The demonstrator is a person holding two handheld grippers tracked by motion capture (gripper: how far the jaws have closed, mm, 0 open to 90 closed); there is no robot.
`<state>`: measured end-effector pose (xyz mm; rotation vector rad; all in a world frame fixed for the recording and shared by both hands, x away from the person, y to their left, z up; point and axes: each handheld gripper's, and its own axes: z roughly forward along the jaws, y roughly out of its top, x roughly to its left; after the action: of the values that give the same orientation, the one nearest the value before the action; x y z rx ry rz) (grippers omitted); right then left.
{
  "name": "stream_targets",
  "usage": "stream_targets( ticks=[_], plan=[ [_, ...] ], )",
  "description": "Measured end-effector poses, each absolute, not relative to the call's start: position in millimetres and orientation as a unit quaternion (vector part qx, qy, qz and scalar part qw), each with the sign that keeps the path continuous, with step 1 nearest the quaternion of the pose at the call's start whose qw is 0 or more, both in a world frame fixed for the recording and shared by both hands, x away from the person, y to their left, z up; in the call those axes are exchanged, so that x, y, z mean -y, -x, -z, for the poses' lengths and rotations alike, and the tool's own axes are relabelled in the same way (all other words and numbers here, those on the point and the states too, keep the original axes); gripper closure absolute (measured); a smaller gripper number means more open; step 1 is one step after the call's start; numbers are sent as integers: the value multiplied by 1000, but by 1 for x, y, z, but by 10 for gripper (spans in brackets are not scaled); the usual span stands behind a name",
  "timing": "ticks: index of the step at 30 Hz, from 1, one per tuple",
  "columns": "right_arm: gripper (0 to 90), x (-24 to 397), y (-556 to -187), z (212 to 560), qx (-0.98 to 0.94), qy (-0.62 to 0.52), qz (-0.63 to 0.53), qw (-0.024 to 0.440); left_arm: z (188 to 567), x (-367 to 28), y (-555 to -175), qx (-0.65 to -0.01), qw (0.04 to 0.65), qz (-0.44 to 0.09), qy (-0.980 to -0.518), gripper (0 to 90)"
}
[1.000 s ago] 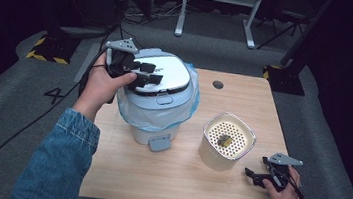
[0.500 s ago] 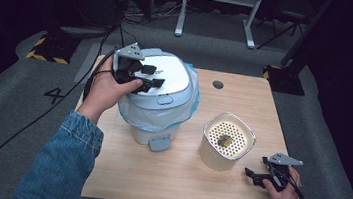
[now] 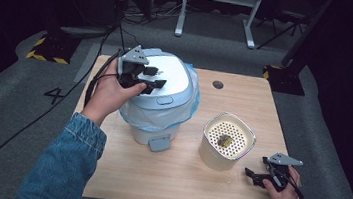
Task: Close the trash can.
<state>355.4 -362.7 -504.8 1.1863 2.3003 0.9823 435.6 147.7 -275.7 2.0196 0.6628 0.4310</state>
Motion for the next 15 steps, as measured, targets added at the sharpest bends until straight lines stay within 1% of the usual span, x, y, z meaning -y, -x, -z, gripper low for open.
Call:
stream_targets(
  ticks=[3, 4, 5, 6, 10, 15],
  plan=[
    [84, 363, -355, 505, -816, -421, -349, 185, 279, -147, -436, -272, 480, -179, -815, 473],
    [84, 363, -355, 505, -817, -421, -349, 185, 279, -146, -435, -280, 479, -182, -812, 442],
    [84, 363, -355, 505, -817, -421, -349, 185, 278, -147, -435, -282, 478, -184, -811, 368],
    [84, 363, -355, 505, -817, -421, -349, 185, 277, -148, -435, -283, 477, -187, -811, 334],
    [84, 363, -356, 505, -817, -421, -349, 185, 271, -154, -429, -277, 506, -167, -800, 312],
    [84, 363, -356, 505, -817, -421, -349, 185, 262, -161, -412, -271, 521, -164, -793, 303]
  ],
)
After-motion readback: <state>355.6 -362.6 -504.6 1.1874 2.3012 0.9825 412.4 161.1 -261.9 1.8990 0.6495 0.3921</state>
